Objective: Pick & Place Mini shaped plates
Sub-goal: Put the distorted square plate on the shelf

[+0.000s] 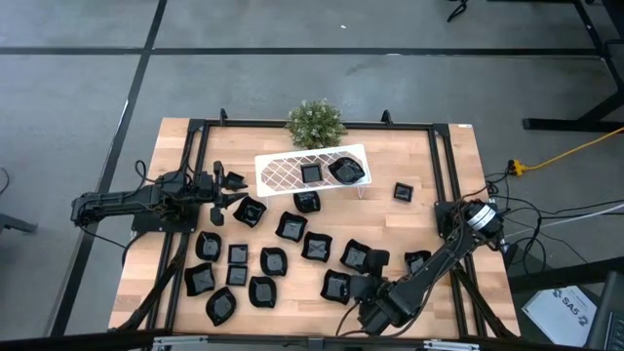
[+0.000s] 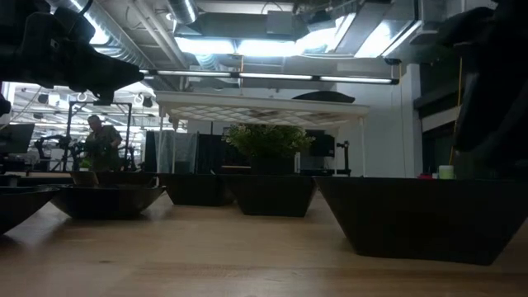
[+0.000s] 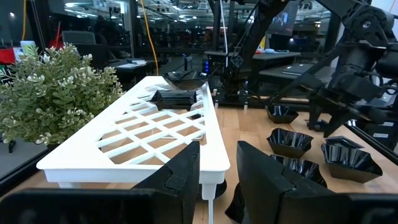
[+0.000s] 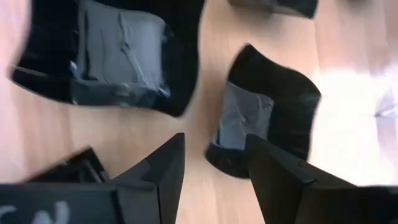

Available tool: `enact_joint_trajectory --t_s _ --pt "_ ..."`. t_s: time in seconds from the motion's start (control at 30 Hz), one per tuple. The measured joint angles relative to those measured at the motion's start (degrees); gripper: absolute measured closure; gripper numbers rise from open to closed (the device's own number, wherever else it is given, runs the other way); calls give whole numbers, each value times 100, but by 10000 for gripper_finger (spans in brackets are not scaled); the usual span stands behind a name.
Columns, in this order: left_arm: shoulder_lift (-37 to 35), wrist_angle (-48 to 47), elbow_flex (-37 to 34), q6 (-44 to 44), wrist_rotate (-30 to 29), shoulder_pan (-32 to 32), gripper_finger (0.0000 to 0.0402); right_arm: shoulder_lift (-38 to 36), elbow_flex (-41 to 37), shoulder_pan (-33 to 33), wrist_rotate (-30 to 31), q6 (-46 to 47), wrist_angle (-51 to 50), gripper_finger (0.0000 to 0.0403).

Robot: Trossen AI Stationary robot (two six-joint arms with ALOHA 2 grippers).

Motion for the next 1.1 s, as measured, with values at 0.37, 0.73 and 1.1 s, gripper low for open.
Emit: enact_joint_trajectory --t_s 0.37,0.73,1.1 --pt "0 -1 0 0 1 1 302 246 -4 -13 186 172 118 234" --pt "0 -1 0 0 2 0 302 282 -90 -49 151 193 135 234" --pt "0 0 0 0 2 0 302 282 -400 -263 149 281 331 272"
